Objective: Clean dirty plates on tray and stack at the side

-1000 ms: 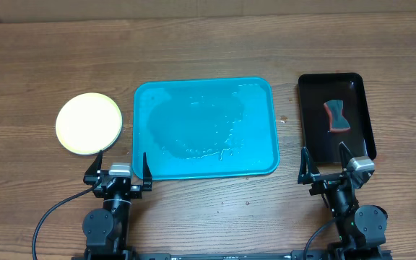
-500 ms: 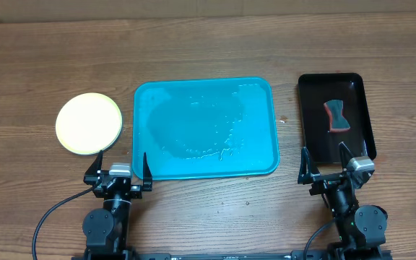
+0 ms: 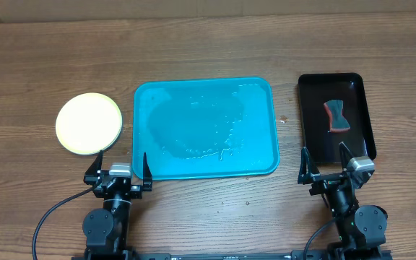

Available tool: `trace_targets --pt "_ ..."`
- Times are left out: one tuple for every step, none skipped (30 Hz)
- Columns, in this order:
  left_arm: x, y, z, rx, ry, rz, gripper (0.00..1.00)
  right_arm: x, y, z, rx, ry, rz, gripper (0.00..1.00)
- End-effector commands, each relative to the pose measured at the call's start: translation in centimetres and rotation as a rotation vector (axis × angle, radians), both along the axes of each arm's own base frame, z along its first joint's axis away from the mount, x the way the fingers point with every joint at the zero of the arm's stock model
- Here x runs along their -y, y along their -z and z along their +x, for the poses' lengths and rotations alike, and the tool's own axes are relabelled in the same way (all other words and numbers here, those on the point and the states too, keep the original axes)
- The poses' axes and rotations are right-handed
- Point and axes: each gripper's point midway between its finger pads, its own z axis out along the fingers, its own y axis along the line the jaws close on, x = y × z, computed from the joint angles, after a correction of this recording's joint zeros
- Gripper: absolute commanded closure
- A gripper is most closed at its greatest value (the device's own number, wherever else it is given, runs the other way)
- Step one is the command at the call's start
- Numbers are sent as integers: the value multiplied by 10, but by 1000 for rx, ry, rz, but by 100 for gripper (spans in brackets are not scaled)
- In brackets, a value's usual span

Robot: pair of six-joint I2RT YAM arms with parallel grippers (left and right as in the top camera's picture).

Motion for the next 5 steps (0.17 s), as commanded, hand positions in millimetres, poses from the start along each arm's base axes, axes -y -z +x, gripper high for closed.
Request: trace_targets --pt "0 -1 0 10 3 -11 0 -2 2 0 0 -9 7 0" --pt "0 -1 0 10 3 -11 0 -2 2 0 0 -9 7 0" --pt "0 -1 0 10 3 -11 0 -2 2 0 0 -9 7 0" --pt "0 -1 0 10 3 -11 1 -2 2 0 0 -9 7 0" --pt "0 -1 0 10 3 -11 0 -2 2 0 0 -9 7 0"
